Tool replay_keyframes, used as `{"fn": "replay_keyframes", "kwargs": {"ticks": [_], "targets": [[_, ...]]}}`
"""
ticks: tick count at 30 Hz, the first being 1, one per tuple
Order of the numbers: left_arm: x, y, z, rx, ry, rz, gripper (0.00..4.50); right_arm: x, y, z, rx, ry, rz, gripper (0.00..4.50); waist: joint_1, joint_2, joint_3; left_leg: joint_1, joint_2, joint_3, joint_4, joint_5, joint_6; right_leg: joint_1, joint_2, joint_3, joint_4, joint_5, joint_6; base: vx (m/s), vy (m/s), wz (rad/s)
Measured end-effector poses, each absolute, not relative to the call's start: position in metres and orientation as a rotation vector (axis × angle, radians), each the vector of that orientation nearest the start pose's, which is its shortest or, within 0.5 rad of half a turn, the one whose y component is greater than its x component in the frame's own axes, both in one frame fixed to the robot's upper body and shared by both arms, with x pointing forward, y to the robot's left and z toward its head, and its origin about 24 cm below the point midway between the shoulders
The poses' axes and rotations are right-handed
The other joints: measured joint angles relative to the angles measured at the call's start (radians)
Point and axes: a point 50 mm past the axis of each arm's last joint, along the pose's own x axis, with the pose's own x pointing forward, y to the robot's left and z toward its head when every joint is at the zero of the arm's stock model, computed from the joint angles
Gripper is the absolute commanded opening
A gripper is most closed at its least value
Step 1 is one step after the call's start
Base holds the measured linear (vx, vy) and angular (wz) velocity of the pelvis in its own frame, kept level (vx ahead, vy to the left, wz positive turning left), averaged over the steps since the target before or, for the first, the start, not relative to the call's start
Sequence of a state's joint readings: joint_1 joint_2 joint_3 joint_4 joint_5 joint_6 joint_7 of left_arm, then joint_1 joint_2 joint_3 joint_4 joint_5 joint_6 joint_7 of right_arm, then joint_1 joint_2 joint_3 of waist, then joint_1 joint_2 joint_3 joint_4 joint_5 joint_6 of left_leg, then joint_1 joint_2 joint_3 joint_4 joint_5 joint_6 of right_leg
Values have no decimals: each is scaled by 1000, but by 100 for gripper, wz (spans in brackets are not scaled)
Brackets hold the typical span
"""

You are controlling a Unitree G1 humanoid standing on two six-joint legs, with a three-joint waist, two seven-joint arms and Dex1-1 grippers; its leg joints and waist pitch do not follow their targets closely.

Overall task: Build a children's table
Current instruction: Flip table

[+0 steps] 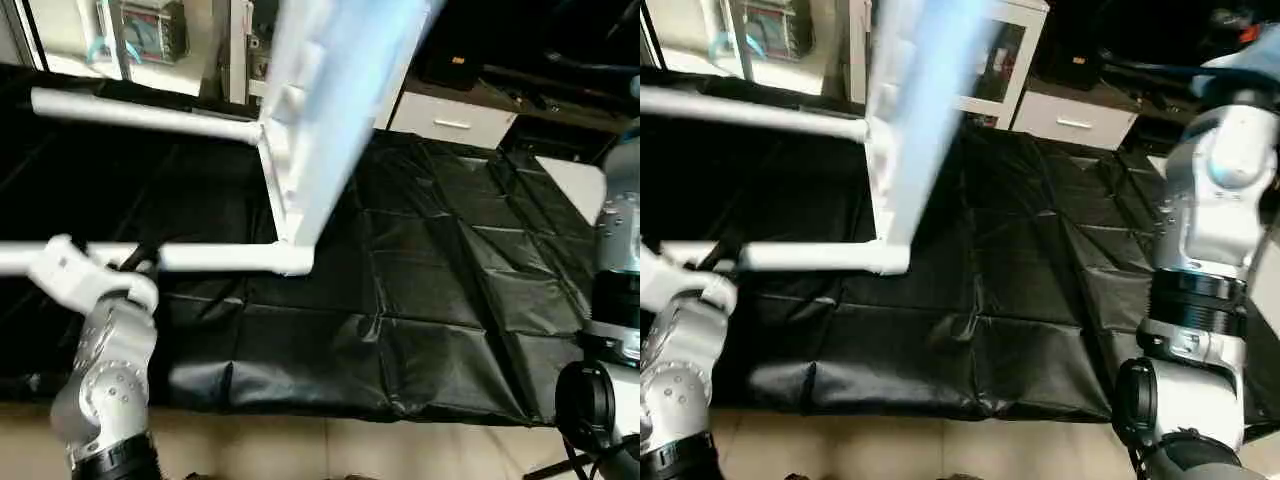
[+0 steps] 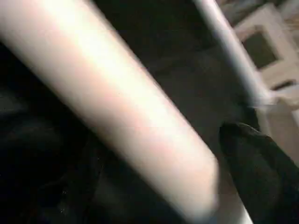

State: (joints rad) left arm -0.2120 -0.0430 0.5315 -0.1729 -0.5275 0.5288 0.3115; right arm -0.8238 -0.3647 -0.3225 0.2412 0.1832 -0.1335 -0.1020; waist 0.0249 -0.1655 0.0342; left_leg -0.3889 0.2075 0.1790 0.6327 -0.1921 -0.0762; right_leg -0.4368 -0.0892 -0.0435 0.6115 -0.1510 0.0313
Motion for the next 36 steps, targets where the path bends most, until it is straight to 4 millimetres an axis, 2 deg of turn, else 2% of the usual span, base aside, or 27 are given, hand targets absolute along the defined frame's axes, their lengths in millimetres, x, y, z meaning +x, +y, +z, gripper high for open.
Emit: {"fn": "replay_keyframes", "kwargs": {"ticks": [5,7,16,18,21,25,28,31,36], "targets": [[262,241,76,-609,135,510,413,339,-233,279,62,-782,-227,112,12,-4,-2,-2,0,-3,3,0,1,2,-2,2,-1,0,0,0,0,0],[264,239,77,-585,139,501,413,342,-227,273,85,-754,-184,112,12,-5,-3,-3,0,-4,3,0,1,2,-2,1,-1,0,0,0,0,0],[268,233,79,-515,159,425,413,351,-204,205,130,-426,-16,112,13,-1,-1,-5,0,-7,1,0,0,2,0,0,0,5,-1,0,0,0],[269,232,79,-510,163,422,413,347,-193,175,111,-293,49,112,14,-2,-1,-5,0,-8,1,0,0,2,1,0,-1,5,-1,0,0,0],[267,231,76,-476,178,416,413,339,-182,136,115,-123,136,112,13,3,2,-6,-1,-8,1,0,0,2,0,1,-1,5,-1,0,0,0],[257,230,74,-413,183,381,431,326,-174,124,154,-48,262,107,13,4,3,-5,0,-9,1,0,0,2,0,1,-1,5,-1,0,0,0],[250,226,80,-344,157,310,442,312,-169,107,181,35,338,104,13,2,2,-5,0,-9,0,0,0,3,1,1,-2,5,-1,0,0,0],[243,224,86,-291,142,272,442,303,-166,88,181,120,359,104,14,6,4,-5,-1,-9,0,0,0,2,0,2,-2,5,-1,0,0,0],[229,218,83,-286,175,268,442,298,-167,80,179,157,360,104,11,12,8,-5,-1,-10,0,0,0,2,0,1,-2,5,-1,0,0,0]]}}
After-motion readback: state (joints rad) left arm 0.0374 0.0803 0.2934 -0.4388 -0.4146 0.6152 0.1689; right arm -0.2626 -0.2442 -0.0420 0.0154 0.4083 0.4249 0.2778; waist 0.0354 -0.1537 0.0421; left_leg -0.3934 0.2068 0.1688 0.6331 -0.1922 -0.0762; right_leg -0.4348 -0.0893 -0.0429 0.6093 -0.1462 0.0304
